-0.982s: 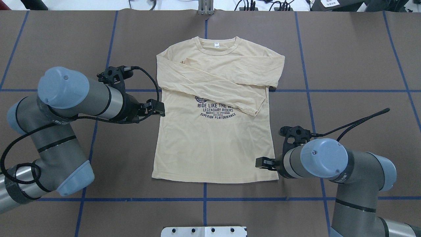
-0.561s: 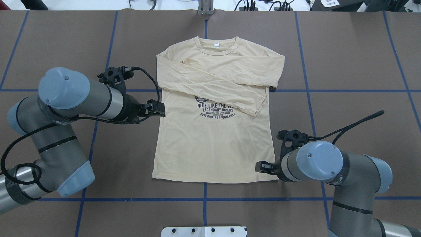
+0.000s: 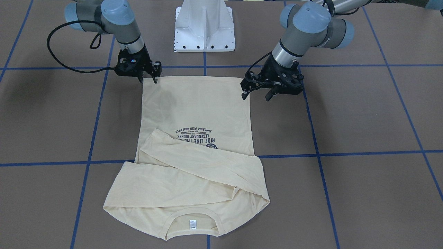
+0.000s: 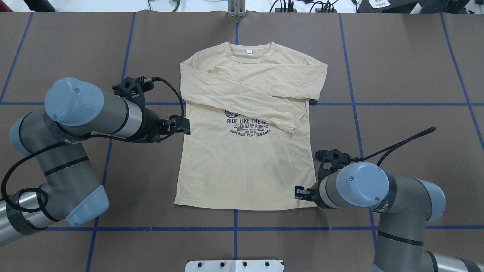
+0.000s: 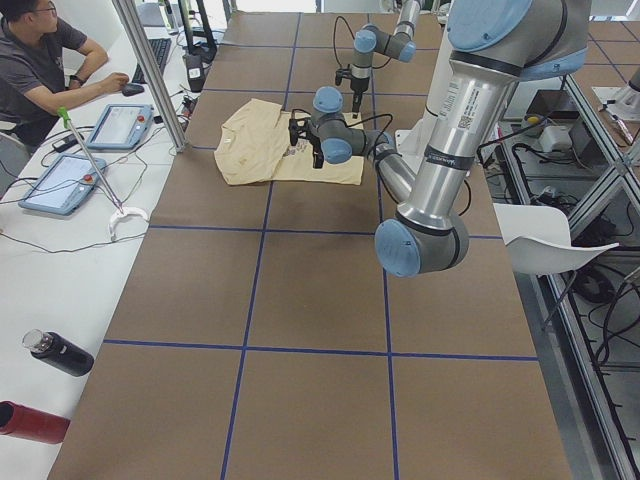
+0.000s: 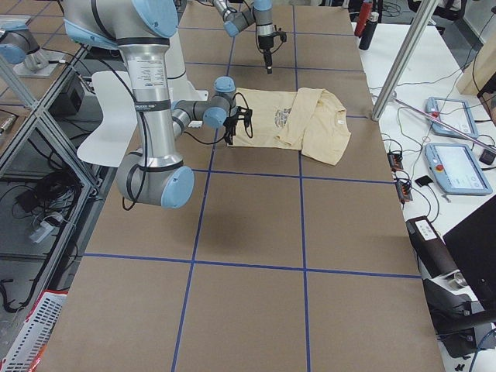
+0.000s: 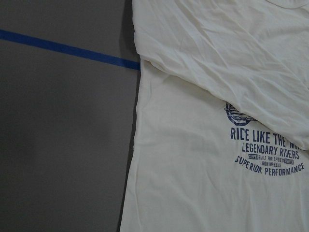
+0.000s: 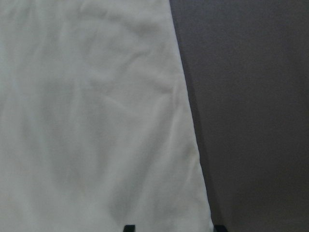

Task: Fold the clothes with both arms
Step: 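Move both grippers down to the shirt's side edges near the hem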

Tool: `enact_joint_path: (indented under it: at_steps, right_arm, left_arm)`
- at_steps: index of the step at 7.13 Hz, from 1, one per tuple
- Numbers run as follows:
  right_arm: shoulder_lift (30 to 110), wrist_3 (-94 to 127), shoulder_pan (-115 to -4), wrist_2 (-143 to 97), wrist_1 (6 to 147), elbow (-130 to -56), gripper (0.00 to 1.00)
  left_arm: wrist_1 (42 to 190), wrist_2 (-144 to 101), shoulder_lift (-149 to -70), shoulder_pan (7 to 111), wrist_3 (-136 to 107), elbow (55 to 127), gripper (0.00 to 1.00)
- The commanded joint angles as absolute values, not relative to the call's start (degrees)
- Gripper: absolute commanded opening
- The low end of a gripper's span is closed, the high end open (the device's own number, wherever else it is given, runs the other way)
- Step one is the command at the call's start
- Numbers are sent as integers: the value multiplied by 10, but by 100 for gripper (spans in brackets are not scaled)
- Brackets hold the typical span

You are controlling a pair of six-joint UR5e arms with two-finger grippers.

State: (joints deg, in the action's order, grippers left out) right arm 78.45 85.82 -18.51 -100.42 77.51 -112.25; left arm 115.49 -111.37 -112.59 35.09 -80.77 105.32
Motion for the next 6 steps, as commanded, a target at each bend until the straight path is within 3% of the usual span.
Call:
enact_joint_path:
  at_steps: [1, 6]
  right_arm:
    - [785, 857, -191, -1012, 775, -1121, 62]
    - [784, 857, -197, -1015, 775, -1109, 64]
  left_arm:
    - [1155, -1114, -1127, 351, -808, 1054, 99]
    - [1155, -1114, -1128, 345, -813, 1054, 99]
